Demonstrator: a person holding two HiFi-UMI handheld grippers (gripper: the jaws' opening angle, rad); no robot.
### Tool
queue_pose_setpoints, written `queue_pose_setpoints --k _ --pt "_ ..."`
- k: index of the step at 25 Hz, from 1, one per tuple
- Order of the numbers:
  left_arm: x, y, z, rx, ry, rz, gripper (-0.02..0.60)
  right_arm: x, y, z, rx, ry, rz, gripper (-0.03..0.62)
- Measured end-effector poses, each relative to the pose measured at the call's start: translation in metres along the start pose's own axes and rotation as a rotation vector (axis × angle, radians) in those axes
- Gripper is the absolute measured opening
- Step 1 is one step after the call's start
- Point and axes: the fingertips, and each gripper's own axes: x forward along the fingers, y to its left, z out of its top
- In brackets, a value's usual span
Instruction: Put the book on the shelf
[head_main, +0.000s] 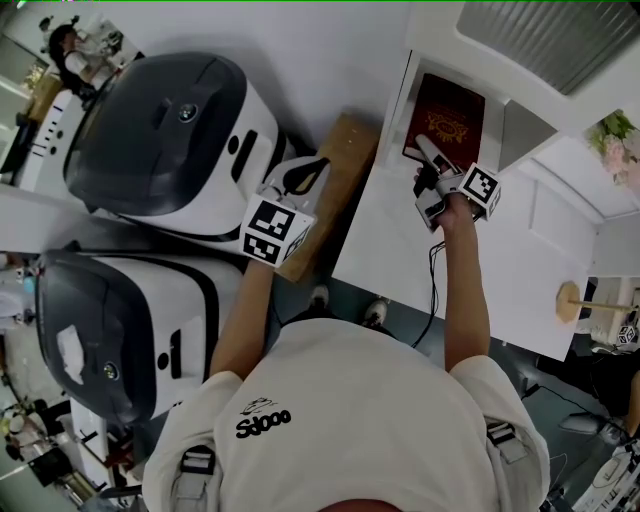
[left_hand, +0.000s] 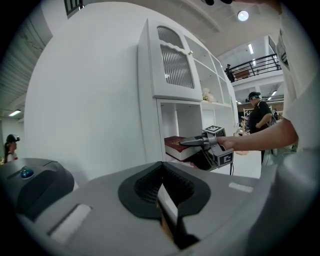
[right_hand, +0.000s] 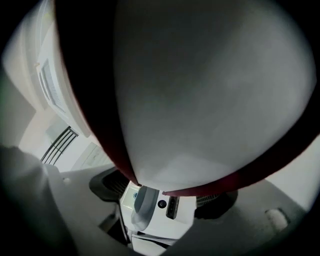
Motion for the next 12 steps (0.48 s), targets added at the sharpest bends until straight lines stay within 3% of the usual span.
queue_pose_setpoints --k 12 --pt "0.007 -0.005 -0.006 -0.004 0.013 -0.019 0.018 0.022 -0.018 0.036 0.129 -0.163 -0.046 0.373"
